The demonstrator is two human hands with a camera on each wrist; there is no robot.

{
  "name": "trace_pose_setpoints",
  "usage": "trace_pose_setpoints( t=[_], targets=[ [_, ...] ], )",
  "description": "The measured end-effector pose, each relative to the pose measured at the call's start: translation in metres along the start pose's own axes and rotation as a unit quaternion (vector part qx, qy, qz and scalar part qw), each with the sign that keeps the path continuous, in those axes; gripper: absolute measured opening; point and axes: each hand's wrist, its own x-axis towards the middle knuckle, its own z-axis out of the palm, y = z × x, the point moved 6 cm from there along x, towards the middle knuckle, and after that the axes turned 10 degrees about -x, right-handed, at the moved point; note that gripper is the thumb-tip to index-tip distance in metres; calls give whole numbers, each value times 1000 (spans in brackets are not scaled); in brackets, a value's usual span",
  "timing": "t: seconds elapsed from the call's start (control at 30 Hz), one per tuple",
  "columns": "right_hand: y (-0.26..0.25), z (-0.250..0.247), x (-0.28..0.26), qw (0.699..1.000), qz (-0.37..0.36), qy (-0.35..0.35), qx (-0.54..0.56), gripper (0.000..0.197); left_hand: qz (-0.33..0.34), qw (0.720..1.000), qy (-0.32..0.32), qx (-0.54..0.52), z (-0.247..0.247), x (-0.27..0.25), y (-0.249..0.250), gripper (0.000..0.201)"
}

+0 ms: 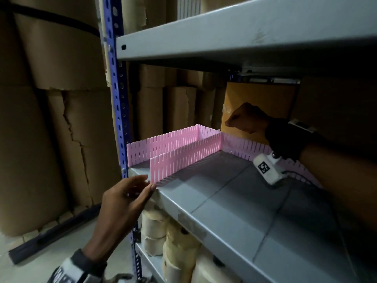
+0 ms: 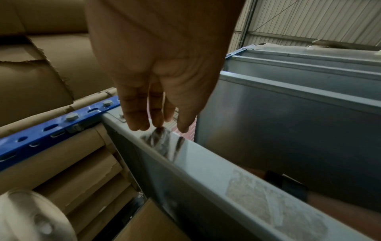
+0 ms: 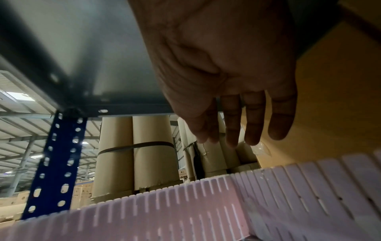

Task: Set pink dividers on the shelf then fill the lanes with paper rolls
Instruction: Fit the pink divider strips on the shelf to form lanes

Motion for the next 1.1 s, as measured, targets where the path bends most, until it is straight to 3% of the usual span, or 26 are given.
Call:
trace_pose_setpoints(
  t=[0.2, 0.33, 0.47, 0.63, 0.87, 1.1],
  targets=[
    [-15, -30, -54, 999, 35, -4, 10, 33, 14, 1000, -5, -18, -26, -22, 25, 51],
    [-28, -56, -115, 998, 55, -13, 22, 28, 38, 996, -37, -66, -32, -59, 55, 41],
    [-31, -76, -191, 995, 73, -66, -11, 26, 34, 987, -92, -127, -19, -100, 76, 33],
    [3, -102, -308, 985, 149, -80, -45, 25, 41, 967, -157, -195, 15, -162, 102, 20],
    [61, -159, -455, 972, 233, 0, -12, 23, 86, 932, -214, -280, 54, -214, 168, 6],
    [135, -184, -568, 941, 329, 66, -38, 23, 164, 894, -283, -307, 109, -258, 245, 20]
  ],
)
